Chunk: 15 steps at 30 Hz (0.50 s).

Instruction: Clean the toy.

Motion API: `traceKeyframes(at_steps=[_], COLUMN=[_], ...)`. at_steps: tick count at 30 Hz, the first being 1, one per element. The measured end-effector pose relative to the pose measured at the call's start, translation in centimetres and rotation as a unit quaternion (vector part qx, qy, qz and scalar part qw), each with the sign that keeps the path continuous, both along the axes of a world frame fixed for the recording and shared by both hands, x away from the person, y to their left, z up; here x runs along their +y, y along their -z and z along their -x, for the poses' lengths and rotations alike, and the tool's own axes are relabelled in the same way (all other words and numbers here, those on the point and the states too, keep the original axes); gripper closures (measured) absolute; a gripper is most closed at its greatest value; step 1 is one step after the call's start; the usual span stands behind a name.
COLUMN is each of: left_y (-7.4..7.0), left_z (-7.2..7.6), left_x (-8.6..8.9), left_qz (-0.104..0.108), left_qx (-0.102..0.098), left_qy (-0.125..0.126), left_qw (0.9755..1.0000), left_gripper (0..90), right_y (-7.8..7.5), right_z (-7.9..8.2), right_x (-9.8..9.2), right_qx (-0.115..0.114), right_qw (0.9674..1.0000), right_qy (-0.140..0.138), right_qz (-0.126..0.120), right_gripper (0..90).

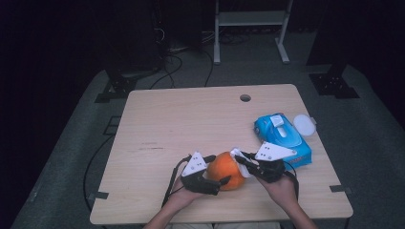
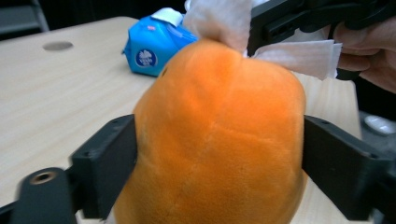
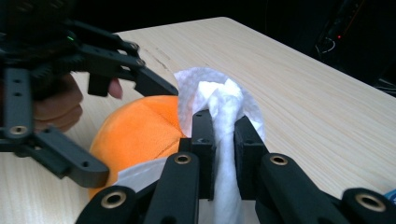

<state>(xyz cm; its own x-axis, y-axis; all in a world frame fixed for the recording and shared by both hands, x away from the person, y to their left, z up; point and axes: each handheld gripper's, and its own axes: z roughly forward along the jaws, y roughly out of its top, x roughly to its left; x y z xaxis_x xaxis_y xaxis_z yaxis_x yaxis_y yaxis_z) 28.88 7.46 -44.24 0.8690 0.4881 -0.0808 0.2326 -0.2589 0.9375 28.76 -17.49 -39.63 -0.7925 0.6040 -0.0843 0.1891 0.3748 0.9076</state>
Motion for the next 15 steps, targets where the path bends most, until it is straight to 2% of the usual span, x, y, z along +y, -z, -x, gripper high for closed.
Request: traceKeyframes(at_steps=[1,3,5,6,7,8,9,10,12,13,15], left_y=[0.1,0.0,0.0,0.1,0.1,0.1,0.2,0.2,0.1,0.2,0.2], left_z=[0.1,0.3,0.6,0.7,0.9,1.0,1.2,1.2,1.2,1.2,1.2], left_x=[0.0,-0.3,-0.6,-0.8,-1.0,-1.1,-1.1,-1.0,-1.0,-1.0,-1.2], left_qz=[-0.002,-0.015,-0.018,-0.021,-0.027,-0.031,-0.033,-0.034,-0.033,-0.033,-0.035], left_qx=[-0.003,-0.013,-0.015,-0.02,-0.025,-0.031,-0.033,-0.035,-0.037,-0.038,-0.044], left_qy=[0.001,0.0,-0.002,0.0,0.001,0.001,-0.001,-0.002,0.0,0.0,0.002], left_qw=[1.0,0.9998,0.9997,0.9996,0.9993,0.999,0.9989,0.9988,0.9988,0.9988,0.9984], left_gripper=[21.3,25.3,27.4,28.3,29.1,29.6,30.2,30.9,32.5,32.6,32.6], right_y=[0.0,-0.3,-0.7,-0.8,-0.7,-0.5,-0.3,-0.3,-0.4,-0.4,-0.5], right_z=[0.0,0.6,1.7,2.2,2.7,3.0,3.1,2.9,1.9,1.5,0.8], right_x=[0.1,0.5,1.6,2.4,3.4,4.3,4.8,4.9,4.1,3.5,2.4], right_qx=[0.0,-0.007,-0.025,-0.025,-0.031,-0.043,-0.055,-0.055,-0.036,-0.034,-0.031], right_qw=[1.0,1.0,0.9992,0.9987,0.9975,0.9956,0.994,0.9941,0.9974,0.9983,0.9989], right_qy=[0.001,-0.002,-0.031,-0.044,-0.058,-0.066,-0.065,-0.061,-0.044,-0.031,-0.009], right_qz=[0.001,0.001,0.007,0.009,0.025,0.052,0.07,0.071,0.045,0.036,0.034], right_gripper=[81.1,81.0,81.0,81.0,81.0,81.0,81.1,81.1,81.2,81.2,81.2])
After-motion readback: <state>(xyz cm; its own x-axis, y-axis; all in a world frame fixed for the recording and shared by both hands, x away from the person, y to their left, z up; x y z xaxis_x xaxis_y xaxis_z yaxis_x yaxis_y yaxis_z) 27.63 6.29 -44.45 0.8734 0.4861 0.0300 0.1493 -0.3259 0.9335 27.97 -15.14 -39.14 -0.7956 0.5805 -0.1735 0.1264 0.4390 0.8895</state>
